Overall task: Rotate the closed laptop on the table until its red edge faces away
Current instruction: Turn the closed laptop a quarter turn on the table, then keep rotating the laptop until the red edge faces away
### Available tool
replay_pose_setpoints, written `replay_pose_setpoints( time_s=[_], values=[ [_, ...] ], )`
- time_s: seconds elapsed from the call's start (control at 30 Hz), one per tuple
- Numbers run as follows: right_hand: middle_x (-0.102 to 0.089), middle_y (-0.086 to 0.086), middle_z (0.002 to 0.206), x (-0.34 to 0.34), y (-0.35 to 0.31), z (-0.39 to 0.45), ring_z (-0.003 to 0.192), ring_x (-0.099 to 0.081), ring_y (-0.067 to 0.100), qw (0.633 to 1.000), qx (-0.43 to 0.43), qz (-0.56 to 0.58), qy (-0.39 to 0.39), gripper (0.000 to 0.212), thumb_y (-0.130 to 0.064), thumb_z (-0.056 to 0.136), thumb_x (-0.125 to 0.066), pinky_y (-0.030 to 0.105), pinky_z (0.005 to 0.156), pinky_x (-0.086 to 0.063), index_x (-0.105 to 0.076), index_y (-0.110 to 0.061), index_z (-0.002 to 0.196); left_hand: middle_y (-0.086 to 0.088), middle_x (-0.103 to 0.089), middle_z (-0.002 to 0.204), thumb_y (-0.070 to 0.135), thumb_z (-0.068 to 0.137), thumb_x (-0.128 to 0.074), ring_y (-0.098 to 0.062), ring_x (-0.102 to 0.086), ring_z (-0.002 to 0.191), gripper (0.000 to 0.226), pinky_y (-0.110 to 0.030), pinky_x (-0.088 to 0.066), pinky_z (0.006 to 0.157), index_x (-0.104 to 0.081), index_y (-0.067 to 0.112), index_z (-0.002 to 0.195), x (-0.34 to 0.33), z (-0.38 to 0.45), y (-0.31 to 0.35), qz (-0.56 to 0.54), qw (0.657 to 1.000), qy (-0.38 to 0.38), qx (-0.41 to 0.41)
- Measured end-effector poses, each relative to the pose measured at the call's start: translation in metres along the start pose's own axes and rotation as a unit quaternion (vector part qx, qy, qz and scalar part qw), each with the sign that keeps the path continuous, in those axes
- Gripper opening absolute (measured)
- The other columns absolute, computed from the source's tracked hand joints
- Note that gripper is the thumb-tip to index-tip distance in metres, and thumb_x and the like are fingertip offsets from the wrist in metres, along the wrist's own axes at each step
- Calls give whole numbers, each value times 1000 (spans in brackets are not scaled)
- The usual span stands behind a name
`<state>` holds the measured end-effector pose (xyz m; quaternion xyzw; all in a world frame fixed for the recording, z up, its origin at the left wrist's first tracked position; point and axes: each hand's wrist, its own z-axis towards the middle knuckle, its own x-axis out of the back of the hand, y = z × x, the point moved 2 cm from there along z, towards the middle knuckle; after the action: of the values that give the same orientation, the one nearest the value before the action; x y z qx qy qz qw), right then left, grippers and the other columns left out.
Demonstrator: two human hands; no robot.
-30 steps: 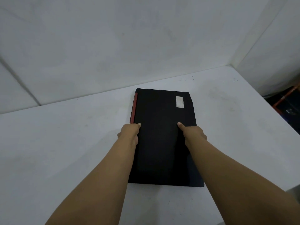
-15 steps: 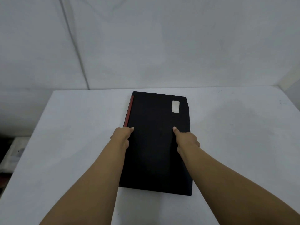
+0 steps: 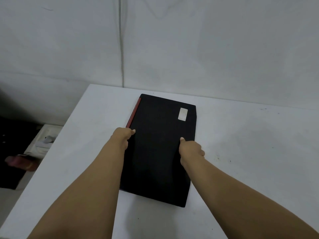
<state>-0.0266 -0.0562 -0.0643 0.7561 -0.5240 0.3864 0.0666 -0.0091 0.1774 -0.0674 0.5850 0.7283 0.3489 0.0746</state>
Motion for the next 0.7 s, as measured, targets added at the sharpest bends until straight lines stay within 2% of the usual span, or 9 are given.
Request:
replay_pose_setpoints(
  time_s=[0.1, 0.23, 0.3, 0.37, 0.43, 0.5, 0.6, 0.7],
  values=[
    [-49, 13, 136, 2, -3, -6, 127, -43, 29, 999, -1, -50, -5, 59, -50, 96, -49, 38, 108, -38, -50, -6, 136, -22, -40, 159, 18, 93, -69, -43, -42, 143, 67, -51, -39, 117, -39, -3, 150, 2, 4, 2, 3, 1000, 1, 7],
    [-43, 10, 138, 9, -12, -7, 126, -42, 27, 995, 12, -98, -31, 52, -25, 91, -54, 34, 109, -39, -45, -7, 139, -22, -42, 157, 20, 92, -71, -44, -45, 140, 67, -52, -41, 116, -41, -3, 148, 2, 8, -3, 6, 1000, 10, 20],
    [-36, 12, 142, 8, -19, -7, 129, -37, 28, 996, 31, -79, -2, 61, -24, 88, -59, 37, 110, -36, -38, -8, 143, -22, -41, 156, 23, 90, -73, -44, -45, 139, 70, -52, -42, 115, -41, -2, 149, 4, 6, -6, 8, 1000, 22, 16],
    [-25, 15, 148, 6, -29, -12, 134, -30, 31, 993, 86, -64, 40, 78, -26, 86, -63, 43, 110, -33, -23, -12, 151, -20, -41, 156, 24, 89, -75, -42, -46, 139, 74, -51, -43, 115, -41, 3, 151, 3, 4, -10, 18, 999, 35, -7],
    [-17, 17, 153, -1, -42, -21, 139, -23, 35, 973, 194, -111, 54, 85, -29, 85, -62, 49, 113, -28, -16, -18, 155, -16, -42, 153, 24, 87, -76, -38, -46, 138, 73, -49, -45, 114, -44, 13, 151, 7, -1, -18, 40, 995, 71, -50],
    [-12, 17, 157, -7, -55, -29, 144, -16, 38, 941, 284, -177, 51, 82, -33, 86, -61, 54, 117, -18, -19, -25, 156, -13, -43, 148, 30, 84, -78, -36, -45, 136, 68, -48, -48, 110, -51, 19, 146, 14, -8, -31, 62, 988, 123, -64],
    [-3, 14, 163, -18, -70, -37, 150, -1, 40, 902, 350, -250, 36, 76, -35, 89, -61, 61, 119, -5, -23, -32, 155, -12, -46, 139, 53, 79, -75, -36, -44, 130, 63, -51, -48, 107, -62, 27, 135, 30, -22, -61, 88, 978, 185, -27],
    [-2, 10, 165, -29, -79, -40, 150, 3, 40, 876, 382, -292, 33, 74, -36, 90, -62, 65, 117, -4, -25, -34, 154, -11, -47, 134, 63, 75, -71, -37, -44, 126, 62, -53, -46, 107, -67, 30, 127, 39, -37, -90, 70, 972, 222, 11]
  ],
)
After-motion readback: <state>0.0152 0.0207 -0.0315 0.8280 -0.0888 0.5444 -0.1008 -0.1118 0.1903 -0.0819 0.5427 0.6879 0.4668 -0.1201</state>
